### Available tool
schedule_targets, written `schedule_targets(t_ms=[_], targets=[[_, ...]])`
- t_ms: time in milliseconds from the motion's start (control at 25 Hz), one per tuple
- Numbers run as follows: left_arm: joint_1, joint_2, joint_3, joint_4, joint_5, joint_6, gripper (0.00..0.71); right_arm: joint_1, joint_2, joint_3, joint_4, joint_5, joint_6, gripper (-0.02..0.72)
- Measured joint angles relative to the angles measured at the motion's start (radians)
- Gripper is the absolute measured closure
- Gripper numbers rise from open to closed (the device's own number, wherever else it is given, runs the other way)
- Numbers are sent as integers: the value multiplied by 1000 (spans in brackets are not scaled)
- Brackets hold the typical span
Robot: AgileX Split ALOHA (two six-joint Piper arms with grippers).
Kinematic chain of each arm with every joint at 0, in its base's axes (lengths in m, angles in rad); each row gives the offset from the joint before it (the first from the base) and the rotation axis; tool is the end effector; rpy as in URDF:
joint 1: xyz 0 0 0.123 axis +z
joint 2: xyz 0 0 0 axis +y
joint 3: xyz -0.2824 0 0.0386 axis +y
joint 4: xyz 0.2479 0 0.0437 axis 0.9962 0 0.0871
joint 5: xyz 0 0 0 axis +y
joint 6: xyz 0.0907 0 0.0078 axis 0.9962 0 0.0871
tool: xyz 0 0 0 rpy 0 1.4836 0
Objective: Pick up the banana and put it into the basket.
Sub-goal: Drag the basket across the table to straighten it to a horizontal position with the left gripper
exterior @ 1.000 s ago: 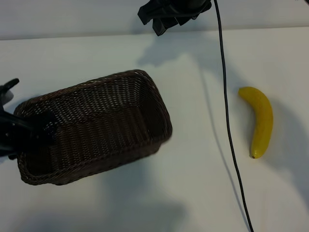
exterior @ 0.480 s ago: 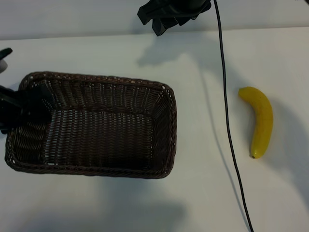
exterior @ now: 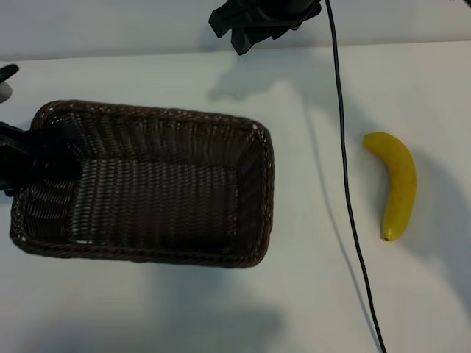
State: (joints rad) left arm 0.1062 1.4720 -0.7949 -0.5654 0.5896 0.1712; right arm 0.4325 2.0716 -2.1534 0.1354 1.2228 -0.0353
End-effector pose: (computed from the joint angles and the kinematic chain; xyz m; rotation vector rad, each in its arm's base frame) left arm 0.2715 0.0016 0.2089 -0.4626 2.6326 -0.4708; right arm 0.4107 0.2023 0.3376 -0.5968 2.5762 0.3190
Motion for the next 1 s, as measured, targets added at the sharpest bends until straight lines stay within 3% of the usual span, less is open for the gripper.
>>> schedule_targets(t_ms=[400,800,1000], targets=[[0,14,-100,-82,21,66,340,0,0,0,11,0,0,193],[0,153,-150,-115,37,94,341,0,0,0,16,0,0,193],[0,237,-182,-196,20,166,341,0,0,0,16,0,0,193]])
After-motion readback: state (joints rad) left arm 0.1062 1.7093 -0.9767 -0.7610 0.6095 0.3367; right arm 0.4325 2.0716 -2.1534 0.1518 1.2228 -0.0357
